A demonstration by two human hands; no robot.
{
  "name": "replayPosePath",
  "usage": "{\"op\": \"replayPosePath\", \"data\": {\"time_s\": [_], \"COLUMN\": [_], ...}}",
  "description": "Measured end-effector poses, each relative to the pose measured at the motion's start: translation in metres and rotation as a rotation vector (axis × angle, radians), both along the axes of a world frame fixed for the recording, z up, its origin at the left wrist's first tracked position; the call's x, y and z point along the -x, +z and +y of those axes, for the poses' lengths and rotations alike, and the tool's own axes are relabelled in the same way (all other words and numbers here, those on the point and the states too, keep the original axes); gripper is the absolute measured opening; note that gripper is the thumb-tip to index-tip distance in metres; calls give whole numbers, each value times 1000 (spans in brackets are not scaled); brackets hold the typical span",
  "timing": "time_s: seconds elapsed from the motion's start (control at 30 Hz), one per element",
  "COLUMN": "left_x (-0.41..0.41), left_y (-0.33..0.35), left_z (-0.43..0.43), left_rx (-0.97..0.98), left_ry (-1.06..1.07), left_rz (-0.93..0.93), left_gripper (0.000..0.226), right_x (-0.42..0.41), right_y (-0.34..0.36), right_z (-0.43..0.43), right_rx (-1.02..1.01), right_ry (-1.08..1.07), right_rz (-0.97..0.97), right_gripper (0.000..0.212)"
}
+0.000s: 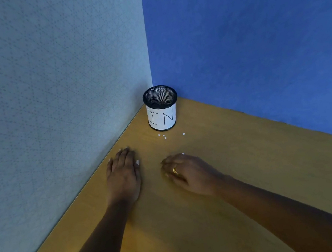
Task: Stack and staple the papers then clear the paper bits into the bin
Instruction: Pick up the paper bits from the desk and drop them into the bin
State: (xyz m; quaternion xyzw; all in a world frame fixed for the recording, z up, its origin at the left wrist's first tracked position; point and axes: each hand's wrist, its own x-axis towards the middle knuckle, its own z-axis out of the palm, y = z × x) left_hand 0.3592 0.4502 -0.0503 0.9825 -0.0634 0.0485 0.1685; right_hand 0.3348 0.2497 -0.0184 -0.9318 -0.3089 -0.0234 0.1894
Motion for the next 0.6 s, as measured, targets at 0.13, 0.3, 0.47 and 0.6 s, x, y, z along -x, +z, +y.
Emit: {"op": "replayPosePath", "data": {"time_s": [0.13,0.3,0.47,0.6], "left_x": [0,0,1,0], "left_y": [1,1,0,0], "left_z": [0,-1,0,-1], "left_rx": [2,-2,-3,-3], "left_ry": [-1,-2,0,6], "left_rz": [4,7,2,18], "left_gripper": [58,59,60,61], "right_x": [5,2,-1,8], "right_y": [-6,-11,-6,-12], "right_z": [-8,-22,-32,-37], "right_rx": [229,366,351,359], "right_ry": [152,111,18,146], "right_rz": [3,-13,56,-37], "right_gripper": [59,82,87,72]}}
